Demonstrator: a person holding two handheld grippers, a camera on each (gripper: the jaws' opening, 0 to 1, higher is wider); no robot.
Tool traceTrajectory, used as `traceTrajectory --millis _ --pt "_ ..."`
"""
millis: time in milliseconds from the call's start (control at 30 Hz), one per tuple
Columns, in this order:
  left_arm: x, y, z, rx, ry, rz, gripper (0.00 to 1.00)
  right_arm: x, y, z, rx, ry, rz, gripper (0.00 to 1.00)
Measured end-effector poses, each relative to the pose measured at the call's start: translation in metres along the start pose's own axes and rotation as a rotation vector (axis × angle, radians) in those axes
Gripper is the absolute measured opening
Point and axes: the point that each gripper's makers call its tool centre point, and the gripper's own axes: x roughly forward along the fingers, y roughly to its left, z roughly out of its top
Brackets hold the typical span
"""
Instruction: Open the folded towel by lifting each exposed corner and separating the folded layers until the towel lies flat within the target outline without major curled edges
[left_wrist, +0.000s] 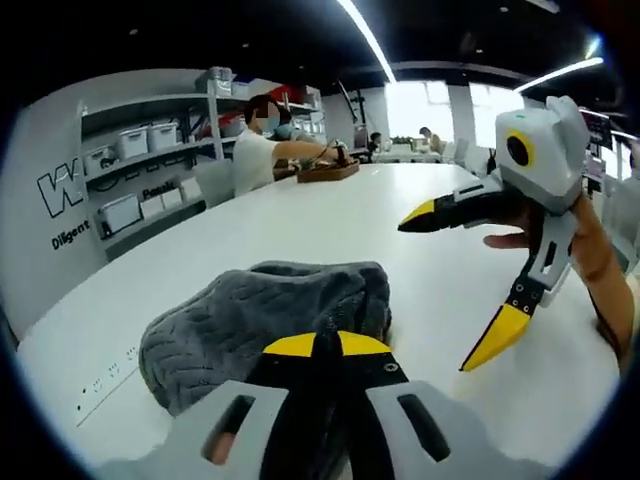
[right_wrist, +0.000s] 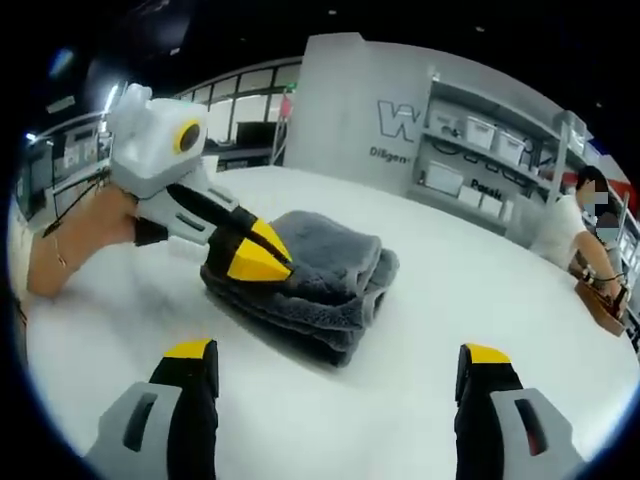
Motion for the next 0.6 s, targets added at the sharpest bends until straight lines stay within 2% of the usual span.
traceTrajectory --millis 67,167,233,333,500,600 --pt "0.0 -0.002 -0.001 -0.006 0.003 -0.006 0.04 0.0 0.0 0.0 -0.004 0.003 -0.001 0.99" --pt "-0.003 -0.003 0.002 -0.051 -0.027 -0.023 0.03 0.0 0.0 0.0 -0.004 0.004 -0.002 0.99" --pt "-0.006 0.001 0.006 -0.079 -0.056 -0.018 0.03 0.0 0.0 -0.001 -0.004 0.005 -0.002 0.99" --pt "-0.013 0.009 0.014 -0.172 -0.123 -0.01 0.03 -0.001 -0.001 -0.002 -0.013 0.015 -0.005 0.99" --pt "-0.034 0.037 0.022 -0.312 -0.213 0.065 0.03 0.002 0.001 -0.005 -0.011 0.025 0.002 0.99" --pt "-0.046 0.05 0.024 -0.359 -0.25 0.114 0.03 0.003 0.004 -0.008 -0.027 0.046 0.003 0.99"
